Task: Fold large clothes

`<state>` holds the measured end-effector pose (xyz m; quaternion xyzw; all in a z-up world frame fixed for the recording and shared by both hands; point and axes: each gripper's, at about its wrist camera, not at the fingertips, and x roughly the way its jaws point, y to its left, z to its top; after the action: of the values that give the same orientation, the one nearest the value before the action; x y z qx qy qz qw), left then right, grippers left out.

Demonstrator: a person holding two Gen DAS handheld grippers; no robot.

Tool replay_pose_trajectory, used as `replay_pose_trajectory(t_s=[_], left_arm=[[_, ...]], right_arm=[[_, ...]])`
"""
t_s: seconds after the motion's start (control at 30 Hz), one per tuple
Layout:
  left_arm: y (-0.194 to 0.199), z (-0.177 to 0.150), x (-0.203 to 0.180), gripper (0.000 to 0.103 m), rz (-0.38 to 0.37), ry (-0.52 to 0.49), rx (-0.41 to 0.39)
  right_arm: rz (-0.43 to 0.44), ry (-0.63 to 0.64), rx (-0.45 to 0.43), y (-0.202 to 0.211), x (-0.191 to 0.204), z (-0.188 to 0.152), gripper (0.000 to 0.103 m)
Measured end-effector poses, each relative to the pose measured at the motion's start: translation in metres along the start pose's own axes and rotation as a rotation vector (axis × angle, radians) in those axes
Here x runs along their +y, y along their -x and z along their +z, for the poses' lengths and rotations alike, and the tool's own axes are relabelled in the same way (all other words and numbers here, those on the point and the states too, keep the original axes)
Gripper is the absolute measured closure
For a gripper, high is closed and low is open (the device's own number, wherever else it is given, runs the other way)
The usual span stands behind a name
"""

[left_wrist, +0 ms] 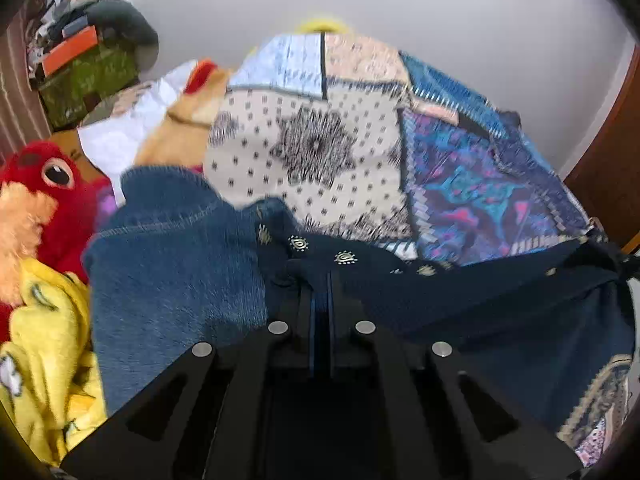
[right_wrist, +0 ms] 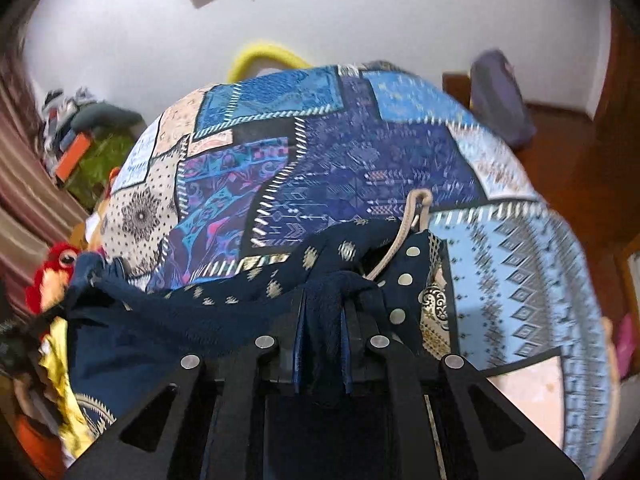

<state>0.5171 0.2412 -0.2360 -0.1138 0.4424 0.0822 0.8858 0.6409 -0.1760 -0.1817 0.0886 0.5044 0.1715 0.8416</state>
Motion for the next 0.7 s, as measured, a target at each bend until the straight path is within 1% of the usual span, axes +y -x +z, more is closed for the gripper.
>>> replay_pose_trajectory(t_s=[0.03, 0.1, 0.13, 0.17, 0.2, 0.23, 0.3, 0.37, 0.43, 0.5, 0.57, 0.63, 0.7], left_arm=[[-0.004, -0.002, -0.001, 0.098, 0.006, -0.009, 0.007], [-0.009, -0.003, -0.005, 0.098, 0.033, -0.035, 0.01], [-0.008, -0.002, -0.006, 0.098, 0.05, -0.041, 0.016], [-0.007, -0.001, -0.007, 0.098, 0.05, -0.035, 0.019], [-0.004, 0.001, -0.007, 0.096, 0.046, -0.025, 0.019], [0.002, 0.003, -0.007, 0.096, 0.041, -0.019, 0.014], [0.016, 0.008, -0.01, 0.095, 0.018, -0.024, 0.004], [0.037, 0.013, -0.017, 0.088, 0.005, -0.068, -0.009], [0.062, 0.016, -0.025, 0.061, 0.029, -0.116, -0.05], [0.081, 0.017, -0.029, 0.046, 0.04, -0.136, -0.098], [0.101, 0.015, -0.032, 0.045, 0.021, -0.143, -0.132], [0.107, 0.009, -0.039, 0.045, -0.015, -0.168, -0.114], [0.104, -0.002, -0.047, 0.044, -0.036, -0.211, -0.079]], right_arm=[[0.026, -0.004, 0.004, 0.002, -0.005, 0.001, 0.093], [0.017, -0.014, -0.011, 0.011, -0.009, 0.003, 0.093], [-0.05, -0.004, -0.048, 0.023, -0.01, 0.006, 0.093], [-0.115, 0.007, -0.085, 0.031, -0.01, 0.01, 0.093], [-0.206, 0.026, -0.134, 0.046, -0.012, 0.014, 0.093], [-0.217, 0.039, -0.146, 0.056, -0.014, 0.018, 0.093], [-0.175, 0.057, -0.139, 0.072, -0.014, 0.02, 0.093], [-0.154, 0.115, -0.142, 0.09, -0.006, 0.016, 0.093], [-0.167, 0.21, -0.163, 0.106, 0.01, 0.006, 0.093], [-0.161, 0.278, -0.164, 0.115, 0.026, -0.007, 0.093], [-0.143, 0.339, -0.163, 0.118, 0.046, -0.021, 0.093], [-0.125, 0.395, -0.15, 0.116, 0.063, -0.036, 0.093], [-0.107, 0.437, -0.126, 0.108, 0.077, -0.049, 0.093]])
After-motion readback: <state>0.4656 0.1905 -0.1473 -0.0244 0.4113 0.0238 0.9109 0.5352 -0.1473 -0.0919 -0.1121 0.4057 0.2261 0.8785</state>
